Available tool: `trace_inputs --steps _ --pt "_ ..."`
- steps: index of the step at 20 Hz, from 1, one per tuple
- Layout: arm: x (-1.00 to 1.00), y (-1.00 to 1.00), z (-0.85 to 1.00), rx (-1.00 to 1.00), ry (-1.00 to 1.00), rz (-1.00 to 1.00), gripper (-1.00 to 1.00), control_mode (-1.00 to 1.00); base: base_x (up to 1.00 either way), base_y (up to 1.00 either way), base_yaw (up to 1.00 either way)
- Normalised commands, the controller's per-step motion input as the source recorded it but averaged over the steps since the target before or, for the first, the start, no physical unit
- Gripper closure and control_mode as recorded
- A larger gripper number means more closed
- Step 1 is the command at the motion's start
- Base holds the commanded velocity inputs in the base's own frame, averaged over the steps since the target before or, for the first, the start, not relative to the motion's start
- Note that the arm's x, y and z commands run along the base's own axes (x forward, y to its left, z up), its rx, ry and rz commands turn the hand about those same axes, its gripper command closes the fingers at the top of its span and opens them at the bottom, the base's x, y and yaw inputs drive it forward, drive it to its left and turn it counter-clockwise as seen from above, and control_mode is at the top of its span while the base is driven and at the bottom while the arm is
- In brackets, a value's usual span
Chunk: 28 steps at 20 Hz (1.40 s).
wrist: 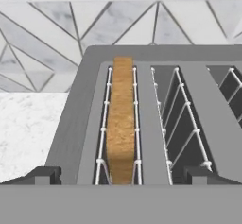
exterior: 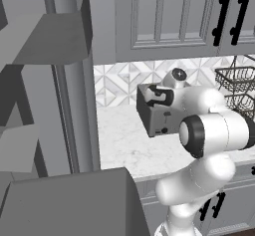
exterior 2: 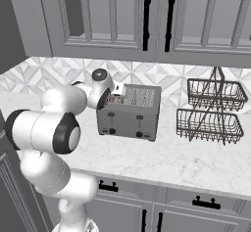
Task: Start the toaster. Once the lever pops up, take the bread to the plate on the dining counter.
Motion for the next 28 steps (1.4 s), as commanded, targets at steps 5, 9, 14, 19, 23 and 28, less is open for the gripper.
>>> trace_inputs --steps 5,9,14,19,23,28 --pt "0.32 -0.01 -0.11 0.00 0.00 0.00 -1.00 -1.00 0.00 0.00 0.00" --pt "0.13 0.00 -0.14 0.00 0.00 0.00 -1.00 -1.00 0.00 0.00 0.00" --pt "0.10 0.00 -0.12 0.00 0.00 0.00 -1.00 -1.00 0.00 0.00 0.00" --pt "0.20 0.03 -0.01 0.00 -0.01 0.00 -1.00 -1.00 0.00 0.00 0.00" --pt "0.22 0.11 0.00 0.00 0.00 0.00 -1.00 -1.00 0.00 0.00 0.00" --pt "0.16 0.03 0.00 0.00 0.00 0.00 -1.00 -1.00 0.00 0.00 0.00"
